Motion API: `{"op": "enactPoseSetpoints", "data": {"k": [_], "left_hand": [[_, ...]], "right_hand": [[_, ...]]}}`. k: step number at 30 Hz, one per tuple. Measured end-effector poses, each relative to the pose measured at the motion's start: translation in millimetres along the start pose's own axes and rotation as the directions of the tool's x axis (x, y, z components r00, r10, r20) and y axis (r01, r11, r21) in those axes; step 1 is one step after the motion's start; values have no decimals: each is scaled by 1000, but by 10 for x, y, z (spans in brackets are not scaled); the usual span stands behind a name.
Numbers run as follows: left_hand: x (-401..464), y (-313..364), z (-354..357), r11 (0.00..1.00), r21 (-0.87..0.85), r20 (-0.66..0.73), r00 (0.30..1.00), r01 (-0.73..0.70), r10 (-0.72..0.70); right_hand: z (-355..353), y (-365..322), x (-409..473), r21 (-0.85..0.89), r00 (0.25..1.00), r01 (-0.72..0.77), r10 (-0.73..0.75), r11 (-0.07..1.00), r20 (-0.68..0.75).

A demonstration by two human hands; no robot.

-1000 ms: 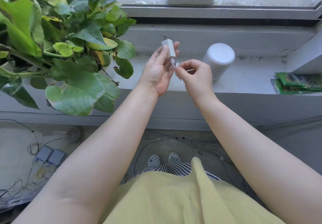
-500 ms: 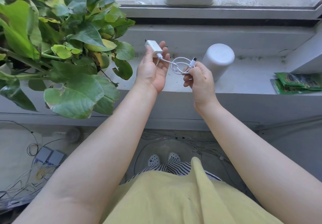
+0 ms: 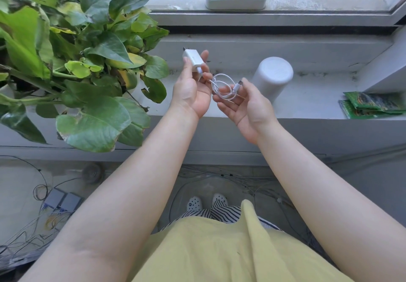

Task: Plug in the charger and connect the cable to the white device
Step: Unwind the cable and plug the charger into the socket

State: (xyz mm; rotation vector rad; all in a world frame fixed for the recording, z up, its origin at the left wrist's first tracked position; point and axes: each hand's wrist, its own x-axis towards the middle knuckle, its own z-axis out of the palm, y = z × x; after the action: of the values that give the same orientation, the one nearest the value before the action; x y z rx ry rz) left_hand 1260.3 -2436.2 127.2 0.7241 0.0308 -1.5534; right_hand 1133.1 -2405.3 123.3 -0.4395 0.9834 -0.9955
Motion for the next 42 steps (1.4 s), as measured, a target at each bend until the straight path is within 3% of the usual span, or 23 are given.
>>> {"op": "enactPoseSetpoints", "data": {"k": [6, 10, 13, 19, 26, 33, 38, 42], "left_hand": [[29, 30, -62, 999, 34, 19, 999, 42, -43], [11, 15, -74, 994, 74, 60, 995, 80, -85], [-5, -15, -64, 989, 129, 82, 993, 72, -83], [20, 8, -127, 986, 156, 87, 993, 64, -78], [38, 54, -115, 994, 107, 55, 998, 23, -29], [-13, 68, -57, 995, 94, 42, 999, 17, -21], [-11, 86, -51, 993, 114, 47, 998, 40, -45], [-15, 112, -54, 995, 86, 48, 997, 48, -52]], "right_hand": [[-50, -3, -8, -371, 999, 54, -53, 927, 14], [-5, -42, -27, -369, 1000, -8, 11, 929, 7], [28, -40, -18, -477, 1000, 28, -28, 878, 9], [30, -111, -5, -471, 980, 196, -193, 860, 54], [12, -157, 0, -461, 979, 197, -146, 865, 144], [56, -253, -45, -640, 957, 287, -245, 713, 156], [37, -291, -22, -571, 949, 295, -164, 767, 269], [-9, -336, -7, -580, 948, 309, -198, 754, 248]]}}
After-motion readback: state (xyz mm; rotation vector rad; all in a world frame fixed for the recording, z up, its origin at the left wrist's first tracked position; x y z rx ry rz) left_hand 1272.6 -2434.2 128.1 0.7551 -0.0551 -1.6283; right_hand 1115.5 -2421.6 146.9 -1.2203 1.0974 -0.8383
